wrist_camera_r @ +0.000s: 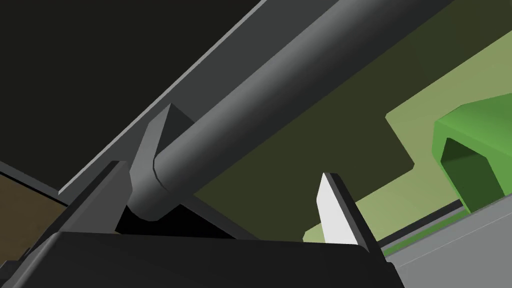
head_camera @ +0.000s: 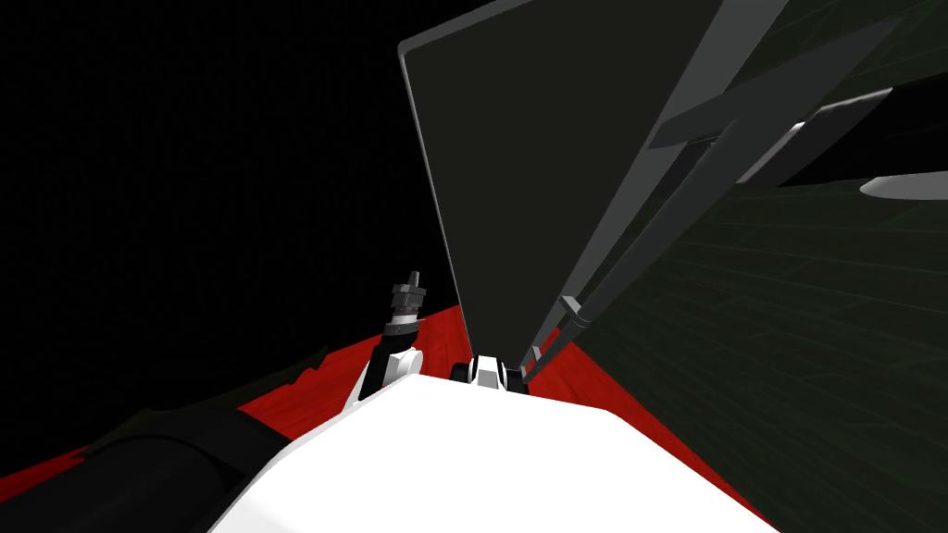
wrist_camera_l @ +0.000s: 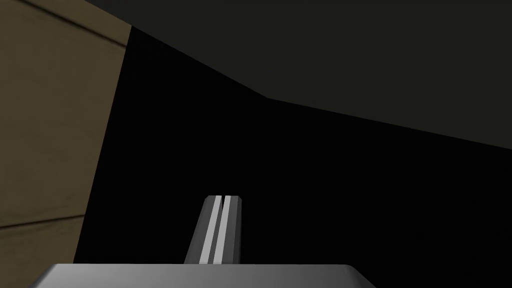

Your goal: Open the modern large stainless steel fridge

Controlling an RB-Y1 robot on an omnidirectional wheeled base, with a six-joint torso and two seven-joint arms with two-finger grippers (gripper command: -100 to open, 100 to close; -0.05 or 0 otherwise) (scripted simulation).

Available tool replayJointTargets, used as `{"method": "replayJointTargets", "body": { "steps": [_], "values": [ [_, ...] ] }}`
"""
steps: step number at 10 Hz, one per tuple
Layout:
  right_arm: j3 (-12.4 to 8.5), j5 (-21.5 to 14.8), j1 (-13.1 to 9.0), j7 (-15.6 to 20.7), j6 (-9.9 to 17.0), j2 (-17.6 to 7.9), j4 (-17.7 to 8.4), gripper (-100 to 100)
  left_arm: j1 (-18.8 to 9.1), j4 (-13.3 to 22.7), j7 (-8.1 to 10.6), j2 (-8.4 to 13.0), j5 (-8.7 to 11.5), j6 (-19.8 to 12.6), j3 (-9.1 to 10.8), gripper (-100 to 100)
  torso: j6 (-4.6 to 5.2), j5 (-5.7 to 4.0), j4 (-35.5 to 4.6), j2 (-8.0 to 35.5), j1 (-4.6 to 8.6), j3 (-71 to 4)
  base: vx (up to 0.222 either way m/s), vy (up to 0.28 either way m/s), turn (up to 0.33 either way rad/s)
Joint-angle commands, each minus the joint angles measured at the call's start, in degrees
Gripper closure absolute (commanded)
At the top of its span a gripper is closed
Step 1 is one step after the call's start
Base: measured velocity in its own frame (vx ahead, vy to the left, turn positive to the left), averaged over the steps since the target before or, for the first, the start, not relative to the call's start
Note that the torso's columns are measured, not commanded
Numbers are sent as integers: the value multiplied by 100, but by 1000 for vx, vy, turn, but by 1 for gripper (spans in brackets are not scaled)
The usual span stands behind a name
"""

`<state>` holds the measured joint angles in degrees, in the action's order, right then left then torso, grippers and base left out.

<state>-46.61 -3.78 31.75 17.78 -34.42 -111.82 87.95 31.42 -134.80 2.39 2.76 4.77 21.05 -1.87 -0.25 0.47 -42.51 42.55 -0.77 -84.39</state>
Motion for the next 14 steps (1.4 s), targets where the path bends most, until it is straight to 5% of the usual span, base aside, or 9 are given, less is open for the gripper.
{"method": "replayJointTargets", "body": {
  "steps": [1, 8, 9, 14],
  "values": [
    [15, -4, 13, -4, 8, 11, -9, 100, 0, 0, 0, 0, 0, 0, 0, 0, 6, -10, 2, -2, 17, -1, 9, -13, -18],
    [186, -247, 11, -194, 258, 29, -416, 100, -2, 0, 0, -1, 0, 0, -1, 0, 23, -48, 25, -32, 79, -21, -134, 129, -147],
    [200, -342, 14, -199, 308, -93, -511, -100, -1, 0, 0, 0, 0, 0, -1, 0, 21, -52, 33, -60, 100, -38, -70, 116, -202],
    [227, -575, 18, -200, 414, -410, -737, -100, -1, 0, 0, -1, 0, 0, -1, 0, -18, -20, 48, -45, 0, -25, -95, 140, -174]
  ]
}}
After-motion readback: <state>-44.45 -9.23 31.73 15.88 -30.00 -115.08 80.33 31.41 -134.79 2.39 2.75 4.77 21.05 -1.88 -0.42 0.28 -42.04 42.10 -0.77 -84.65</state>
